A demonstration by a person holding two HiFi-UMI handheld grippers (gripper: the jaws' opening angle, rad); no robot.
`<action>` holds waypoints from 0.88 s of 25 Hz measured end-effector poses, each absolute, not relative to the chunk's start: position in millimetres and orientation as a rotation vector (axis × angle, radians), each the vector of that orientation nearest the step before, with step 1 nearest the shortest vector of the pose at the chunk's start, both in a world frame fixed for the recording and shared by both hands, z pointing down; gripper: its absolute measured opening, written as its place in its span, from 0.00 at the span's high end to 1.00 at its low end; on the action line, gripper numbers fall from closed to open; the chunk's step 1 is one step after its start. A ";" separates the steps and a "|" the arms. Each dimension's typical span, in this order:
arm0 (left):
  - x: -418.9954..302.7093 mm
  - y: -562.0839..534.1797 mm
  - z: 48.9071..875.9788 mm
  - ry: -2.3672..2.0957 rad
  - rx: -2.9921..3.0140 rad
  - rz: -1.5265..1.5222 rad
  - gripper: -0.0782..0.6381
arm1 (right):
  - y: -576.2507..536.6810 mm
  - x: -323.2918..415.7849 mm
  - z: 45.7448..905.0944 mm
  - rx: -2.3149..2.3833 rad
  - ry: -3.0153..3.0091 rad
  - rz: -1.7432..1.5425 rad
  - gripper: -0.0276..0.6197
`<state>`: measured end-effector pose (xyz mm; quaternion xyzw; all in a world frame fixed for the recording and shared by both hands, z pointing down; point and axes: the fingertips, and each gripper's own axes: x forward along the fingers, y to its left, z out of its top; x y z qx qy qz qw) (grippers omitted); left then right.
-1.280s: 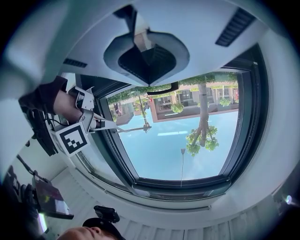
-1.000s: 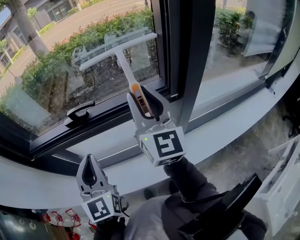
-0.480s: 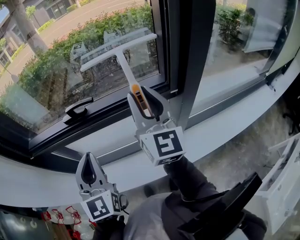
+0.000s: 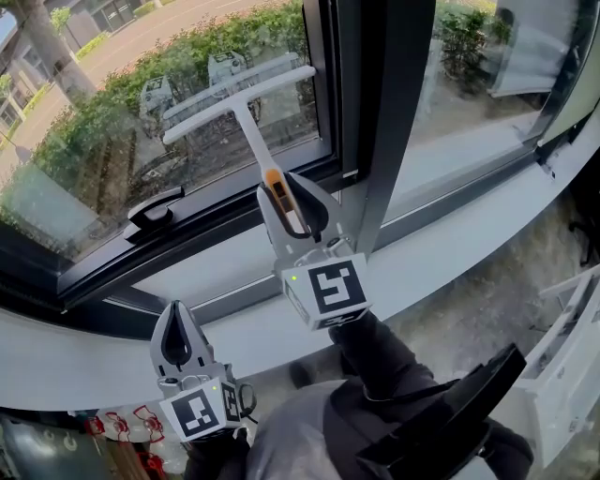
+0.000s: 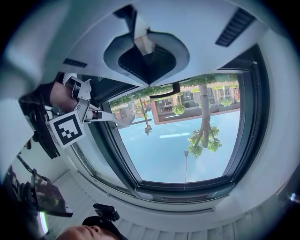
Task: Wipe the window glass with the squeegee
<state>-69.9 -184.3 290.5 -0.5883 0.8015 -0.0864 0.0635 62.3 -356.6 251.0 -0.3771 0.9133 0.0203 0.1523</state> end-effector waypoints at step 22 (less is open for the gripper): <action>-64.7 -188.3 304.2 2.427 -1.781 -0.366 0.89 | -357.3 63.9 290.9 -1.077 2.642 -0.017 0.76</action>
